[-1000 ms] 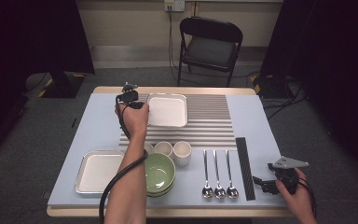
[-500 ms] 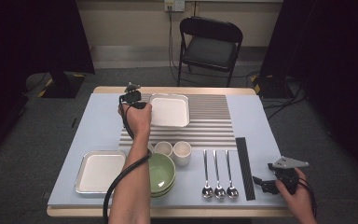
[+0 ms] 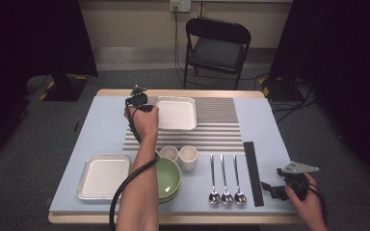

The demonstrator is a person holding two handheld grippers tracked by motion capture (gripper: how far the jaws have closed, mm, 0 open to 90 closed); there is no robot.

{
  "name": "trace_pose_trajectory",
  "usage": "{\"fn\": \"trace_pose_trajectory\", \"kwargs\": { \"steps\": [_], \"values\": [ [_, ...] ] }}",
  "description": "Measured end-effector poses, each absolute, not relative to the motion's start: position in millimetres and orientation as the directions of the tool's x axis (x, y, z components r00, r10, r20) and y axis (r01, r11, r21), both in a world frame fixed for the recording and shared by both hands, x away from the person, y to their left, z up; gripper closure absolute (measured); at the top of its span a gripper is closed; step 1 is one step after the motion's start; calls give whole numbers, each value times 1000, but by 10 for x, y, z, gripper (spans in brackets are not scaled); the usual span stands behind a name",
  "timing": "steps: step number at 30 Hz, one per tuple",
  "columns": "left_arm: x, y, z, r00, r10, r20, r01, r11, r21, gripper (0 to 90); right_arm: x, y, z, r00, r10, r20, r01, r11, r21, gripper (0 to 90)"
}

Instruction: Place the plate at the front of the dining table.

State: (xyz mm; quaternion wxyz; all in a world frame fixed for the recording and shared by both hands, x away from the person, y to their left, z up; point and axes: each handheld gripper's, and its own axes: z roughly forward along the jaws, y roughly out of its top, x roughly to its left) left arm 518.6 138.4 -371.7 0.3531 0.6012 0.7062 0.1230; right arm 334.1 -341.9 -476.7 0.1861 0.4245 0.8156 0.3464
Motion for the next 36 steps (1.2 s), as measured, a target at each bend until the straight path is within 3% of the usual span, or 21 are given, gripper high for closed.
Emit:
{"fn": "trace_pose_trajectory", "kwargs": {
  "steps": [36],
  "values": [
    [5277, 1179, -3903, -29, 948, -317, 773, 222, 594, 887, 3340, -3420, -4768, -571, 821, -10, 563, 400, 723, 123]
  ]
}}
